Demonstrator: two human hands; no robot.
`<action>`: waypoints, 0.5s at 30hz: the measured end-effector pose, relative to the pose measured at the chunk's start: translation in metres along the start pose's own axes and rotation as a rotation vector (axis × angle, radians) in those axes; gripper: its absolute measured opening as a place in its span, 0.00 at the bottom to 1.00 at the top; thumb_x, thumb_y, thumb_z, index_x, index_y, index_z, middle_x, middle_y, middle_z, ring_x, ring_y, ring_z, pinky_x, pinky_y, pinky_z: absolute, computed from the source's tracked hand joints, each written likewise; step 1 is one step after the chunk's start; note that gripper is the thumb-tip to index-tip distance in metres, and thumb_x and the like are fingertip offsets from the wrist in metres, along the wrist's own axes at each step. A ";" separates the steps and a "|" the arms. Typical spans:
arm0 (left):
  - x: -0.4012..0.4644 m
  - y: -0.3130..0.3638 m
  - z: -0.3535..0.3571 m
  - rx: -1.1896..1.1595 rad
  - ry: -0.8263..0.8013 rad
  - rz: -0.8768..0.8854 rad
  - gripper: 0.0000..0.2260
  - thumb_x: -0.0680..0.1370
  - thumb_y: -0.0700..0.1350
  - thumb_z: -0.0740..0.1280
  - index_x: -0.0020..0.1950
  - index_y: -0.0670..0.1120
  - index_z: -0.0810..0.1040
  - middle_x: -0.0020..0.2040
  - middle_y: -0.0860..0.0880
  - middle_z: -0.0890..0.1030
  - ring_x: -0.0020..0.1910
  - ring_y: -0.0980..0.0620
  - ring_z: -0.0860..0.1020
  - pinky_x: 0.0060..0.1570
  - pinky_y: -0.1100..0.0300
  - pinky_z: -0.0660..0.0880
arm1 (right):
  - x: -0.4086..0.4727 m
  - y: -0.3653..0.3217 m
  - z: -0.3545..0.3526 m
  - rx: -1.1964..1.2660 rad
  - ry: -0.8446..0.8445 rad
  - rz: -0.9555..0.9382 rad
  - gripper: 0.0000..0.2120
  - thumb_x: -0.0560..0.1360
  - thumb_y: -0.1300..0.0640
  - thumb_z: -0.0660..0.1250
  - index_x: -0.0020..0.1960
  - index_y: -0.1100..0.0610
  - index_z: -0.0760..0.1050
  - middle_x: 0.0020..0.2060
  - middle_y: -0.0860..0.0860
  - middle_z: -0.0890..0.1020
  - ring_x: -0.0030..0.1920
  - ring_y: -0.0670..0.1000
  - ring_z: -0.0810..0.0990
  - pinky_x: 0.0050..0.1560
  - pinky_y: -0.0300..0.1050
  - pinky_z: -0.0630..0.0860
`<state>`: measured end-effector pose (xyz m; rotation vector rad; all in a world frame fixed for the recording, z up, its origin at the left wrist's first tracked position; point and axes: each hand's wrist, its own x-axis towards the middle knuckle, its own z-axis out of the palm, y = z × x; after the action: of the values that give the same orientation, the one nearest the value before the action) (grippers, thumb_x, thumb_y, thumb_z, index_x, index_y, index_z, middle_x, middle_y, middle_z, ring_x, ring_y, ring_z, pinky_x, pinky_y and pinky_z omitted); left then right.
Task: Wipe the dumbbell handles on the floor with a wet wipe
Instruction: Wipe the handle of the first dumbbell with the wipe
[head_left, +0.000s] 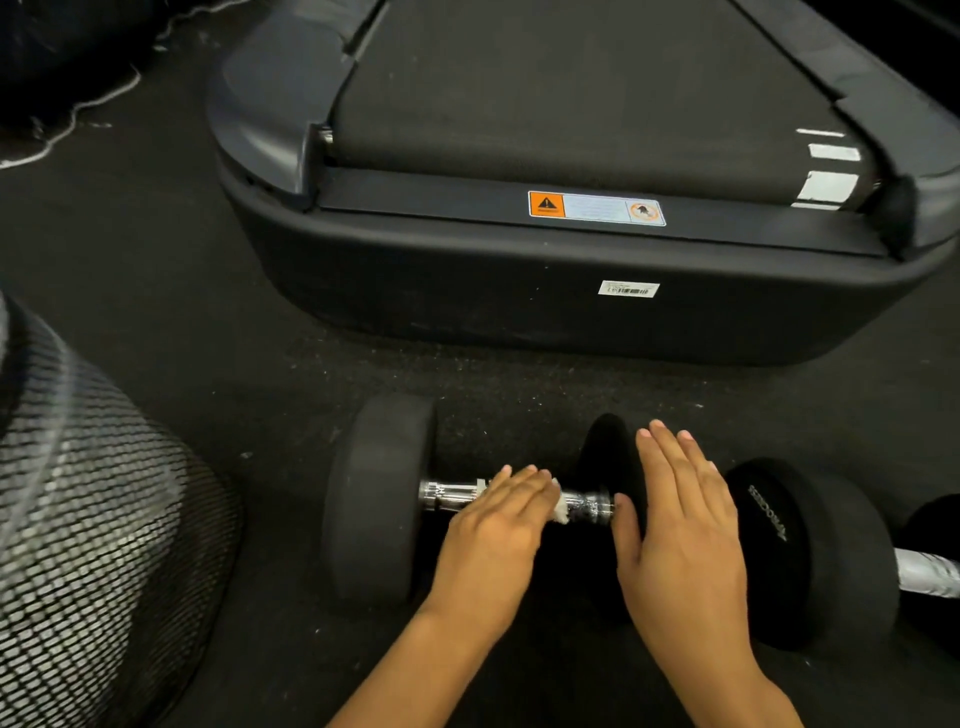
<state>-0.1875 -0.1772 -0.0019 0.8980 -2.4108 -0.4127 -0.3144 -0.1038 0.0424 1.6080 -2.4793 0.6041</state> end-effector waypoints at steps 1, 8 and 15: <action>0.005 -0.002 0.000 -0.005 -0.018 -0.034 0.14 0.69 0.36 0.67 0.53 0.44 0.82 0.52 0.48 0.83 0.54 0.52 0.80 0.62 0.55 0.69 | 0.000 0.000 0.000 -0.002 -0.005 0.003 0.26 0.71 0.61 0.68 0.67 0.64 0.68 0.66 0.59 0.72 0.68 0.57 0.66 0.66 0.55 0.61; 0.011 0.002 -0.018 -0.039 -0.143 -0.061 0.15 0.70 0.40 0.60 0.50 0.47 0.83 0.49 0.50 0.83 0.50 0.55 0.81 0.57 0.56 0.74 | -0.001 0.001 0.000 -0.002 -0.015 0.001 0.26 0.71 0.61 0.68 0.67 0.64 0.67 0.66 0.58 0.71 0.69 0.56 0.65 0.67 0.55 0.62; 0.019 -0.002 -0.034 0.064 -0.263 -0.304 0.12 0.77 0.41 0.61 0.56 0.55 0.75 0.52 0.55 0.77 0.51 0.55 0.76 0.48 0.62 0.71 | 0.000 0.001 -0.002 0.007 -0.022 0.007 0.26 0.71 0.60 0.69 0.67 0.63 0.68 0.66 0.58 0.71 0.69 0.56 0.65 0.67 0.54 0.60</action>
<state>-0.1792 -0.1952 0.0320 1.3186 -2.5379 -0.6015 -0.3151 -0.1024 0.0444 1.6173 -2.5025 0.6006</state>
